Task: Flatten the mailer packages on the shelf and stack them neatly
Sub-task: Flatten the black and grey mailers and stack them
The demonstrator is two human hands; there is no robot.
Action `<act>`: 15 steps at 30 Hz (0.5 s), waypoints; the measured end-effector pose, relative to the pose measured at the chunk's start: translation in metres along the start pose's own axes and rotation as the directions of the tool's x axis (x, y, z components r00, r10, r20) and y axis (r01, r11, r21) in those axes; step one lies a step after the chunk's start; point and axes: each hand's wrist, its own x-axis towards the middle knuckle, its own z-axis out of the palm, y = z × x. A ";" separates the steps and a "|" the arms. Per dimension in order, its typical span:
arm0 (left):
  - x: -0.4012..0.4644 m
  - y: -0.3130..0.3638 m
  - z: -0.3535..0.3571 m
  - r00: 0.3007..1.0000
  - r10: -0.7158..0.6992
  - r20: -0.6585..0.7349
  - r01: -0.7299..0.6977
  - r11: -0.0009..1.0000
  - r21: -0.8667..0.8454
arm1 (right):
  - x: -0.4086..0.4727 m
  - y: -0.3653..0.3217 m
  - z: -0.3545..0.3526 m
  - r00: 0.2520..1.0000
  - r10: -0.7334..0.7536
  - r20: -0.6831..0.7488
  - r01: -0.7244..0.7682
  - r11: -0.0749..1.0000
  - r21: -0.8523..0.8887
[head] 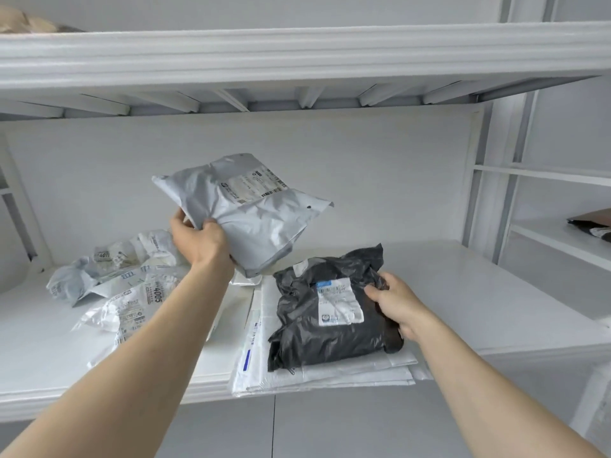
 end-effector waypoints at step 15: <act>0.010 -0.036 -0.005 0.911 -0.399 -0.108 0.373 0.906 -0.201 | 0.027 -0.039 0.068 0.960 -0.164 0.227 0.278 0.457 -0.845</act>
